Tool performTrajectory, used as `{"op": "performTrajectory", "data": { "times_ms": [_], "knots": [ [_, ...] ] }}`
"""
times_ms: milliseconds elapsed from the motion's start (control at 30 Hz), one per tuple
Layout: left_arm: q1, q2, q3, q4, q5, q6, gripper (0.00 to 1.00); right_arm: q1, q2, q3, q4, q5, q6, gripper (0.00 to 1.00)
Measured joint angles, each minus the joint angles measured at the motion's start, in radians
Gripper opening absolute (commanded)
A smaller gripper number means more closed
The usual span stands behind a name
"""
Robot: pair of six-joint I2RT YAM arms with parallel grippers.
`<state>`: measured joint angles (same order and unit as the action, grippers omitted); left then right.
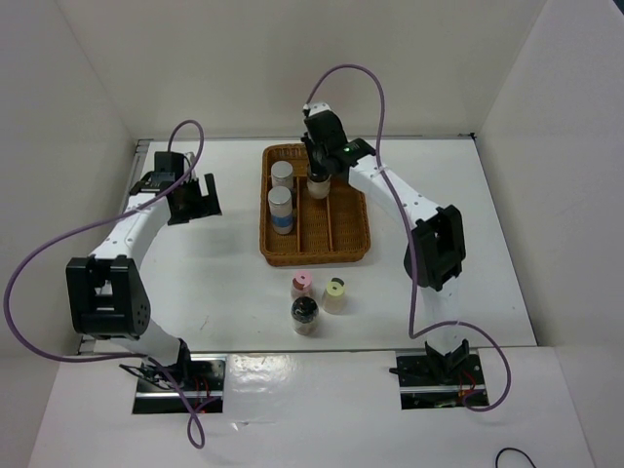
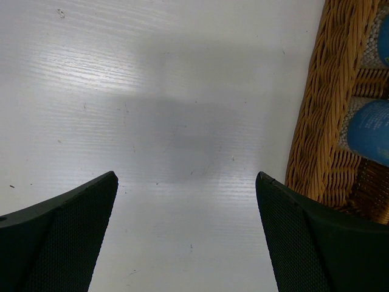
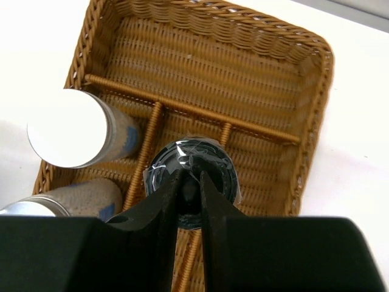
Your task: Organize the condiment bottles
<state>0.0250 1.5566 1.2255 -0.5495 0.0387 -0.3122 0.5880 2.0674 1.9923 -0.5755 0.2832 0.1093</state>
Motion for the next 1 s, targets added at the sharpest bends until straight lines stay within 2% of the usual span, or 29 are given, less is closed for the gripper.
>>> {"op": "performTrajectory", "data": {
  "times_ms": [667, 733, 767, 800, 867, 900, 967, 1000],
  "knots": [
    [0.000, 0.058, 0.033, -0.004, 0.000, 0.000, 1.00, 0.000, 0.134, 0.030, 0.039, -0.036, -0.003, 0.00],
    [0.000, 0.059, 0.033, -0.004, 0.000, 0.000, 1.00, 0.000, 0.135, 0.030, 0.042, -0.037, -0.003, 0.05],
    [0.000, 0.059, 0.033, -0.004, 0.000, 0.000, 1.00, 0.000, 0.136, 0.030, 0.043, -0.037, -0.003, 0.07],
    [0.000, 0.059, 0.033, -0.004, 0.000, 0.000, 1.00, 0.000, 0.136, 0.030, 0.043, -0.037, -0.003, 0.18],
    [0.000, 0.059, 0.033, -0.004, 0.001, 0.000, 1.00, 0.000, 0.136, 0.030, 0.045, -0.037, -0.002, 0.32],
    [0.000, 0.059, 0.033, -0.004, 0.001, 0.000, 1.00, 0.000, 0.136, 0.029, 0.050, -0.036, -0.002, 0.50],
    [0.000, 0.059, 0.033, -0.004, 0.001, 0.000, 1.00, 0.000, 0.136, 0.029, 0.058, -0.035, 0.007, 0.61],
    [0.000, 0.059, 0.033, -0.004, 0.001, 0.000, 1.00, 0.000, 0.136, 0.027, 0.063, -0.034, 0.008, 0.71]
  ]
}}
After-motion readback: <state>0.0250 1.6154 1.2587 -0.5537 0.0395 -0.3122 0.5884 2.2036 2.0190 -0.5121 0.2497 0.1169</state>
